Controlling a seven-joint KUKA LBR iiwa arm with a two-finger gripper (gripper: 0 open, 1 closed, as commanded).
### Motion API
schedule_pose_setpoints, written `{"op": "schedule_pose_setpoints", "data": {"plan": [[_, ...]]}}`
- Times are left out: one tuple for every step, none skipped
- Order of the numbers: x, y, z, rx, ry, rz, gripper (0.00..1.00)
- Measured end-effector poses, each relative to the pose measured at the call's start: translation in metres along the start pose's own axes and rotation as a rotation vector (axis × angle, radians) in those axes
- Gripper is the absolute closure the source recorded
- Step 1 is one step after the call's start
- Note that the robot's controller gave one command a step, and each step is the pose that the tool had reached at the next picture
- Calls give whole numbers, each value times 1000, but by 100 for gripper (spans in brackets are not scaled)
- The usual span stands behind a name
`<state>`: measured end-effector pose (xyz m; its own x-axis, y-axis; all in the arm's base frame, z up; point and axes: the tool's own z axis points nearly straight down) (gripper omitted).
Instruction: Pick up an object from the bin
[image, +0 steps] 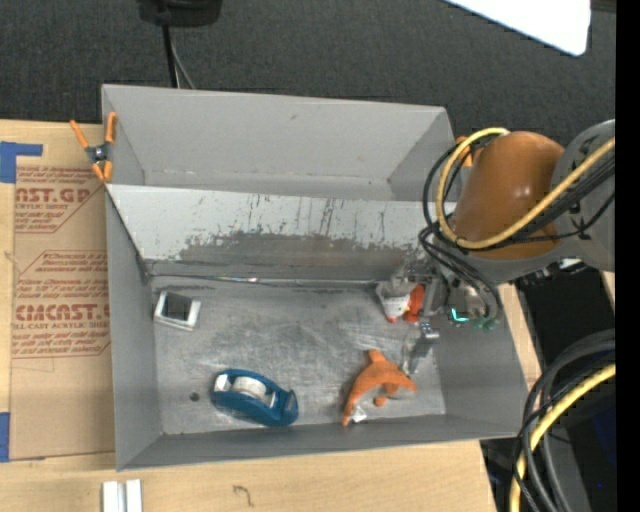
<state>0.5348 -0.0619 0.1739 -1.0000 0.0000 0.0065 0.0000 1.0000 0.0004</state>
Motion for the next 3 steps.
{"op": "schedule_pose_setpoints", "data": {"plan": [[-2,0,-4,1,-8,-1,0],[15,7,40,3,-16,-250,0],[28,4,71,-1,-3,-426,0]]}}
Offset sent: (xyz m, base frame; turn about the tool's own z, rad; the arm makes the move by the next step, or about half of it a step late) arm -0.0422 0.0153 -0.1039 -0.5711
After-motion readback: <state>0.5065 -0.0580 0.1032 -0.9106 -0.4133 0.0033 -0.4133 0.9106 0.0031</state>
